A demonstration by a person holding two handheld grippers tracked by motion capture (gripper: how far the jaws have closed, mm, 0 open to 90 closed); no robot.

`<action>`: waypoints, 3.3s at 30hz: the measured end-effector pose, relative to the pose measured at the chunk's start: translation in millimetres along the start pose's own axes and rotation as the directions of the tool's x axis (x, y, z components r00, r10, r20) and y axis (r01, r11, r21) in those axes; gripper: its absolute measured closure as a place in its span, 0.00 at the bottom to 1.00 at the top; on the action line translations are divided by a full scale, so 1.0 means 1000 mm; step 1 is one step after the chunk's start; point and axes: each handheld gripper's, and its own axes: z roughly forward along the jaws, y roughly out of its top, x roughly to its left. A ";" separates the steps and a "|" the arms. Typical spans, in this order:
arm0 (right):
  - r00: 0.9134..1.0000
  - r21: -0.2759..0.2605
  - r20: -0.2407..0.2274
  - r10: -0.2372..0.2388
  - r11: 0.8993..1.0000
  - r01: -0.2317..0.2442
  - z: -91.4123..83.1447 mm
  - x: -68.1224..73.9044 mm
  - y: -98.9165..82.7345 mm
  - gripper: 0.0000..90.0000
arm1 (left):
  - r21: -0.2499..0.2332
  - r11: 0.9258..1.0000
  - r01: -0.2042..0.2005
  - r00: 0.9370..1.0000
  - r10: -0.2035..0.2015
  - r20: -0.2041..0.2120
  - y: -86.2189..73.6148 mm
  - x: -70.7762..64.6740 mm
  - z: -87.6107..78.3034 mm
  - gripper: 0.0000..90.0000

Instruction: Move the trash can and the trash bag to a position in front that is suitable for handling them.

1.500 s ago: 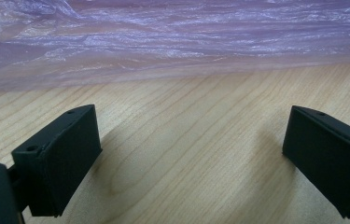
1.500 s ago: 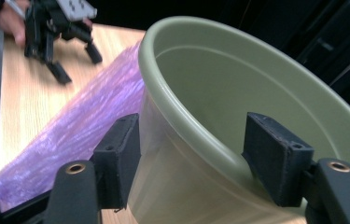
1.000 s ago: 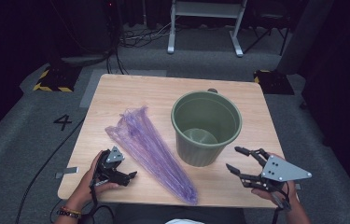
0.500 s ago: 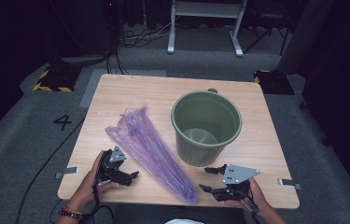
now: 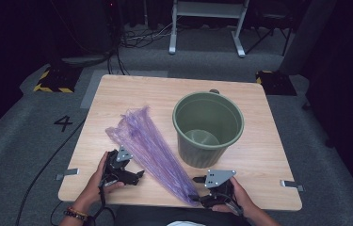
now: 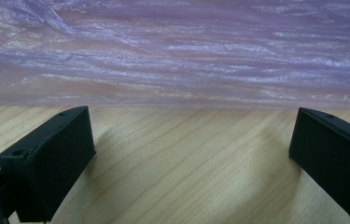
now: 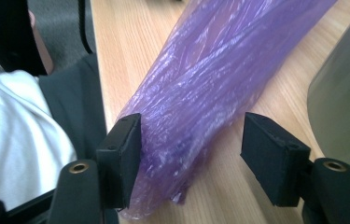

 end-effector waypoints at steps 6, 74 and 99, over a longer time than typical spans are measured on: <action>1.000 0.025 0.022 0.009 1.000 -0.010 0.007 -0.005 -0.004 0.46 | -0.025 0.998 0.063 0.996 -0.064 -0.062 0.003 0.000 0.001 0.07; 1.000 -0.031 0.012 0.016 0.999 -0.015 0.001 -0.022 -0.012 0.91 | -0.091 0.912 -0.400 0.867 0.409 0.284 0.060 -0.093 0.041 0.26; 0.999 -0.177 -0.028 0.040 0.983 -0.044 -0.027 -0.023 -0.002 0.56 | -0.101 0.907 -0.409 0.882 0.421 0.212 0.057 -0.080 0.042 1.00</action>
